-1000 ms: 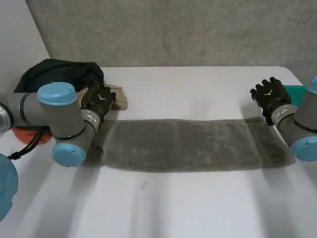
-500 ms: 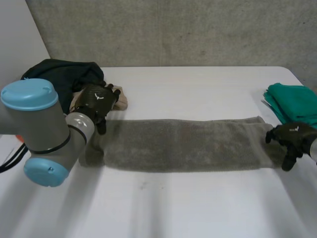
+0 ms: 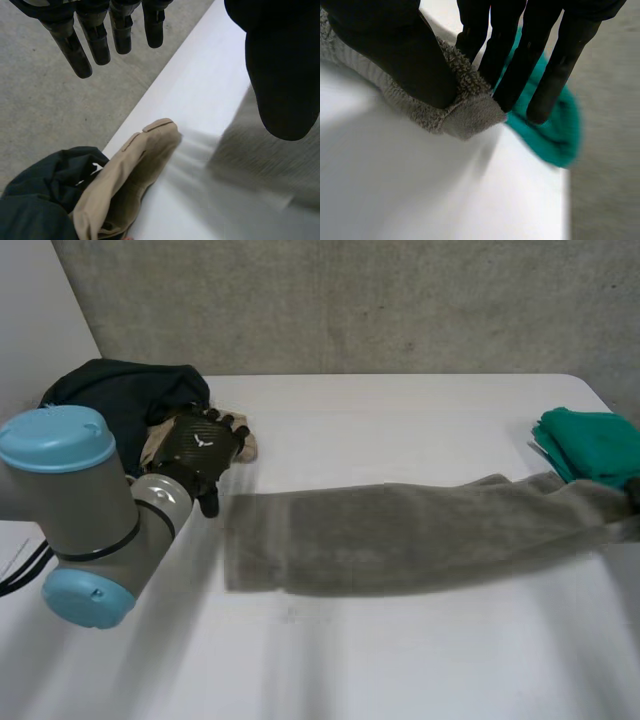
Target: Fold the laundry.
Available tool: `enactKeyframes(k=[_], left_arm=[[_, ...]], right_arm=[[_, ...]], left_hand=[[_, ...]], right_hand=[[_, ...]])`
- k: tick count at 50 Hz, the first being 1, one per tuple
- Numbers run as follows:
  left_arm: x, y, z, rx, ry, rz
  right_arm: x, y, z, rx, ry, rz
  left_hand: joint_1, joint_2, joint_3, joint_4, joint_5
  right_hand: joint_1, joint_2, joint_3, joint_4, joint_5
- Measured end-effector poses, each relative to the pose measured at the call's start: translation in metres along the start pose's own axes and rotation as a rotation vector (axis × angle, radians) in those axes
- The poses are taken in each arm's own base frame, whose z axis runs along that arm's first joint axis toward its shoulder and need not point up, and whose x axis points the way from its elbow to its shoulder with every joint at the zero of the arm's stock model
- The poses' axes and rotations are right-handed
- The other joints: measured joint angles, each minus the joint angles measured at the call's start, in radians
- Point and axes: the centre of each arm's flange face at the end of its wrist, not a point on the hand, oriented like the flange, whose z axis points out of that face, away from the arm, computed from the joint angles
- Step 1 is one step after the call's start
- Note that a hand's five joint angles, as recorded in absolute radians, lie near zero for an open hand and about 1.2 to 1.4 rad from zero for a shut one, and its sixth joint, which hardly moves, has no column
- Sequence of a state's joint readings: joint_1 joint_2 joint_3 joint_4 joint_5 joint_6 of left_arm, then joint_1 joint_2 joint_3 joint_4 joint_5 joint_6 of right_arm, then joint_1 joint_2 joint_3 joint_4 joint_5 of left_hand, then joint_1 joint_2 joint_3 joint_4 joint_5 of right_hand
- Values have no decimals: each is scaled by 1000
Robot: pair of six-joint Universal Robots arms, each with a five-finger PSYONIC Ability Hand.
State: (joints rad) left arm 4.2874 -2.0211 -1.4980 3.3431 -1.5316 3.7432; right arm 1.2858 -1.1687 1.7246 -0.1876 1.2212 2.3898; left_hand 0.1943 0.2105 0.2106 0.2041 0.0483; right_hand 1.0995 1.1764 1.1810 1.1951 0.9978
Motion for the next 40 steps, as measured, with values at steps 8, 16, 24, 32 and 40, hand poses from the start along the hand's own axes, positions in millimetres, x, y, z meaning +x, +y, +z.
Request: enactKeyframes(k=[8,16,24,32,40], left_arm=[[-6,-4,-10,7,-12,-1],[-9,-2,-19,-5,-19,-3],[-15,-4,-27,-4,-35,-7],[-10,-1,-32,4,-32,-14],[-2,0,-33,17,-20,-12]], right_arm=[[47,-7,-1,3,116,-59],[9,-69,-3,181,23,-154],[-116,-166,-55,591,-214,-287],[-263,-173,-128,844,-596,-415],[-316,-144,-146,828,-723,-516]], left_hand=[[0,0,0,0,0],[0,0,0,0,0],[0,0,0,0,0],[0,0,0,0,0],[0,0,0,0,0]], right_hand=[[0,0,0,1,1],[0,3,6,2,7],[0,3,7,2,9],[0,3,7,2,9],[-450,-513,-501,-514,-504]])
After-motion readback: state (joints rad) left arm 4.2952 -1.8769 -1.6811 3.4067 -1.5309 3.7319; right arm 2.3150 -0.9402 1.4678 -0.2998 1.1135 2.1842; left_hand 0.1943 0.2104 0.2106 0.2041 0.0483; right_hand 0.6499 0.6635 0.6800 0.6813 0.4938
